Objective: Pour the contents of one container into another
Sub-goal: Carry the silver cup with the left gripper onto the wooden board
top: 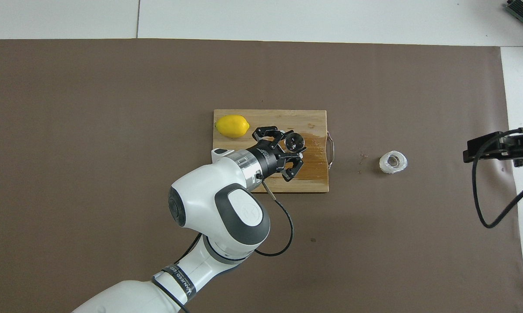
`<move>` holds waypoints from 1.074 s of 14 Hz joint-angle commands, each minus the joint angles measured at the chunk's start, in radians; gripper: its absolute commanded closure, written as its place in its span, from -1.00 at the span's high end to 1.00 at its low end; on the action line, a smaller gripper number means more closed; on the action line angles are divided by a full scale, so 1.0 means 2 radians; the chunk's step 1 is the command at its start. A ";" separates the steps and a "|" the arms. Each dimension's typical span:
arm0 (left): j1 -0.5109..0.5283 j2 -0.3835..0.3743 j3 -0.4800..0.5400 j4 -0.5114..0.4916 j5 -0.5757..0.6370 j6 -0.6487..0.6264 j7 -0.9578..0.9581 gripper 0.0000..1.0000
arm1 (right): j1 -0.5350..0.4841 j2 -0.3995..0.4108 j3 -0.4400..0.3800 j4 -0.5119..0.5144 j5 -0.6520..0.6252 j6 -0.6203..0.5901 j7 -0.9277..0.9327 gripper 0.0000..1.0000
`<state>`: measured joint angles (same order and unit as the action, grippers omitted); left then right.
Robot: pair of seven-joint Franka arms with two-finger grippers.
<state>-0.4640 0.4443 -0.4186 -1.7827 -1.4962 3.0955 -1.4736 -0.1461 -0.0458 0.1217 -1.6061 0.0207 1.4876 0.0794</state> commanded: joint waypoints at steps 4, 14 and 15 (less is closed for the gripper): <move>-0.013 0.021 -0.005 0.021 -0.007 0.038 0.004 -1.00 | -0.004 -0.009 0.002 -0.007 0.010 -0.004 -0.001 1.00; -0.021 0.026 -0.005 0.015 -0.004 0.051 0.003 1.00 | -0.004 -0.009 0.001 -0.007 0.010 -0.003 -0.001 1.00; -0.021 0.026 -0.005 0.015 -0.004 0.051 0.003 1.00 | -0.004 -0.009 0.002 -0.007 0.010 -0.004 -0.001 1.00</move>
<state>-0.4918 0.4815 -0.4339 -1.7727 -1.4961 3.1724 -1.4728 -0.1461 -0.0458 0.1217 -1.6061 0.0207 1.4876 0.0794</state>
